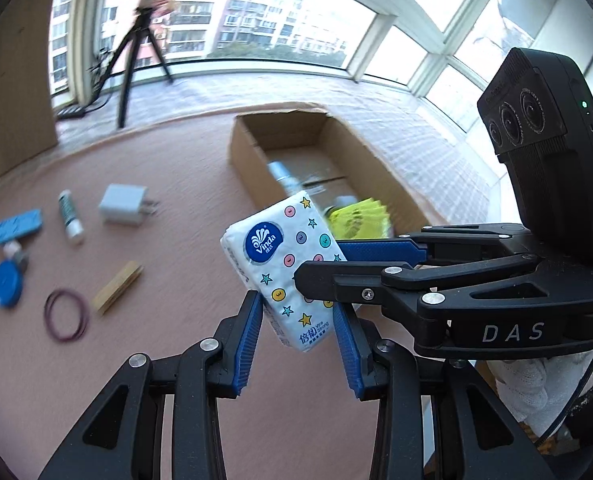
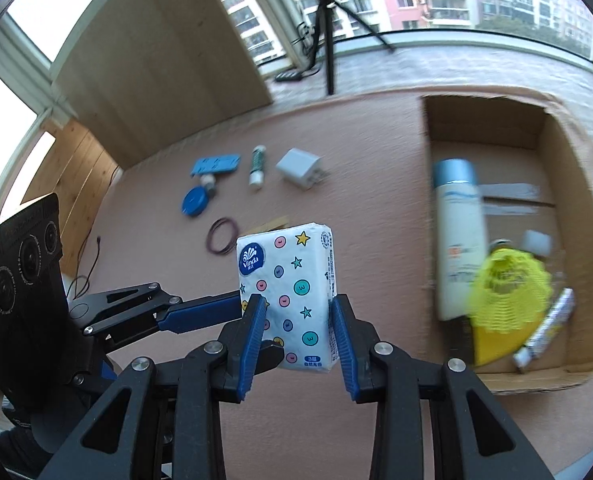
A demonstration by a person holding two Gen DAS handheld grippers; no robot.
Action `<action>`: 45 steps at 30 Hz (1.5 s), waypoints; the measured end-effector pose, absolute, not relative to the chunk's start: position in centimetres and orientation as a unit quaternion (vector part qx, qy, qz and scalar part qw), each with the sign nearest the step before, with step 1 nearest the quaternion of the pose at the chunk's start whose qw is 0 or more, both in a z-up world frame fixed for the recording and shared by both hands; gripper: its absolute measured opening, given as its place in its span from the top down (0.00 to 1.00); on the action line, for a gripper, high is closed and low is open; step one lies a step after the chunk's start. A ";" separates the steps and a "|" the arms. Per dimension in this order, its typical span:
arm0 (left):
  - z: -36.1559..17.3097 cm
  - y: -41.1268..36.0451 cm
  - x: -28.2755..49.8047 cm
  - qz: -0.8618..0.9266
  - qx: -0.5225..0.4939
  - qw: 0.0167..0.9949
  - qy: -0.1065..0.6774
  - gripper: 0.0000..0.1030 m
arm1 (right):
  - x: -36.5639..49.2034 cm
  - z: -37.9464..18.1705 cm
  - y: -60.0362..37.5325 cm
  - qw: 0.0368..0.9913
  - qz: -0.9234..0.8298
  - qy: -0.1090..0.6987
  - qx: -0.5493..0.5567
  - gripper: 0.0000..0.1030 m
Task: Organize objects
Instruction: 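Lift the tissue pack with both grippers, lower it into the box and open, then move the right gripper to the wooden clothespin while the left gripper approaches the rubber band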
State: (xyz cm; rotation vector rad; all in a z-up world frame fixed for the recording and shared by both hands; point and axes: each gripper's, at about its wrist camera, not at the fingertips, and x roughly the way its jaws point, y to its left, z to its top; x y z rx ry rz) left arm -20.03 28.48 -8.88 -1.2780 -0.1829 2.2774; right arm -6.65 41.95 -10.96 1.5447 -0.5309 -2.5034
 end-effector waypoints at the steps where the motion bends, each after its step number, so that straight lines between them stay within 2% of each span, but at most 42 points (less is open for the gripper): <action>1: -8.6 29.4 -20.5 0.840 -0.469 0.265 -0.064 0.61 | -6.7 -10.7 42.8 0.069 -0.837 -0.180 0.512 0.69; 11: -7.6 36.7 -25.1 0.840 -0.457 0.289 -0.042 0.61 | -6.8 -9.5 49.7 0.016 -0.851 -0.192 0.488 0.69; 20: -8.1 39.3 -27.3 0.840 -0.456 0.292 -0.035 0.61 | -7.1 -9.8 53.4 -0.007 -0.852 -0.205 0.482 0.69; 22: -8.2 39.3 -27.3 0.841 -0.458 0.288 -0.026 0.58 | -7.1 -9.9 53.8 -0.024 -0.853 -0.201 0.481 0.65; 23: -8.2 39.3 -27.1 0.841 -0.458 0.286 -0.021 0.57 | -7.0 -9.9 54.0 -0.031 -0.853 -0.199 0.482 0.55; 24: -8.3 39.1 -27.0 0.841 -0.458 0.285 -0.017 0.57 | -6.9 -9.9 54.2 -0.038 -0.854 -0.201 0.479 0.51; 35: -7.9 34.3 -25.2 0.853 -0.458 0.250 -0.032 0.57 | -6.2 -9.1 53.1 -0.044 -0.862 -0.197 0.465 0.51; 45: -9.1 25.7 -24.1 0.861 -0.475 0.173 -0.057 0.57 | -7.8 -9.2 48.4 -0.007 -0.864 -0.176 0.472 0.51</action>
